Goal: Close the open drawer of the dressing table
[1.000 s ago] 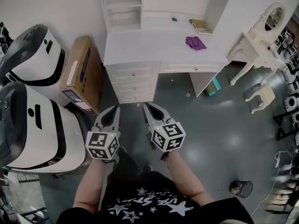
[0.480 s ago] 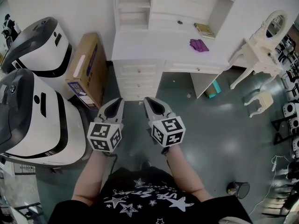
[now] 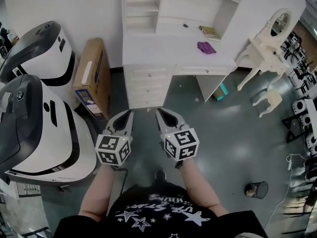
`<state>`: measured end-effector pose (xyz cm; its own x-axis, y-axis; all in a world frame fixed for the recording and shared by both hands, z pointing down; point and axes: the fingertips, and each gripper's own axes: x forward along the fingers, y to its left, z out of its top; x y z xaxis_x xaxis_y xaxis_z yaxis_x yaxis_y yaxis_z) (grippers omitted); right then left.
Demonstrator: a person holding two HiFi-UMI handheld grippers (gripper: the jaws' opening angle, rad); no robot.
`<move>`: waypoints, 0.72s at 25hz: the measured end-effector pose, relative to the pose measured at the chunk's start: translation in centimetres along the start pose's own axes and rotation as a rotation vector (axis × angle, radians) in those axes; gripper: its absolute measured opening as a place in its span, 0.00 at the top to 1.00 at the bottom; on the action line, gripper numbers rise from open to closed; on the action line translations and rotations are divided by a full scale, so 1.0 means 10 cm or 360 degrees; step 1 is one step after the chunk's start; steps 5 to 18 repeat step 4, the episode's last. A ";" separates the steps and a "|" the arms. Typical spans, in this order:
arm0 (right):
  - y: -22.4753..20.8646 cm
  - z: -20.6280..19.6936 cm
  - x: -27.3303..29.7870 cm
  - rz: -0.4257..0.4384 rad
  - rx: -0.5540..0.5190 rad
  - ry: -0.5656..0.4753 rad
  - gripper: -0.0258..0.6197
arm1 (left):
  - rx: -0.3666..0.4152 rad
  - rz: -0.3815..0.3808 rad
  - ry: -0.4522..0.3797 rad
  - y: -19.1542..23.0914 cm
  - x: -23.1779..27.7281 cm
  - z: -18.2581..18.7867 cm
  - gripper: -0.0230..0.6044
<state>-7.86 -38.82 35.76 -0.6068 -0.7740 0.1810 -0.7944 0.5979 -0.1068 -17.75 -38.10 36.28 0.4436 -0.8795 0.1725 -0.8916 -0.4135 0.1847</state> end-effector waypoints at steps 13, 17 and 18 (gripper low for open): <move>0.25 -0.05 -0.12 -0.0027 -0.0040 0.0023 0.96 | 0.0012 -0.0024 0.0003 0.04 -0.24 -0.03 0.95; 0.25 -0.05 -0.12 -0.0027 -0.0040 0.0023 0.96 | 0.0012 -0.0024 0.0003 0.04 -0.24 -0.03 0.95; 0.25 -0.05 -0.12 -0.0027 -0.0040 0.0023 0.96 | 0.0012 -0.0024 0.0003 0.04 -0.24 -0.03 0.95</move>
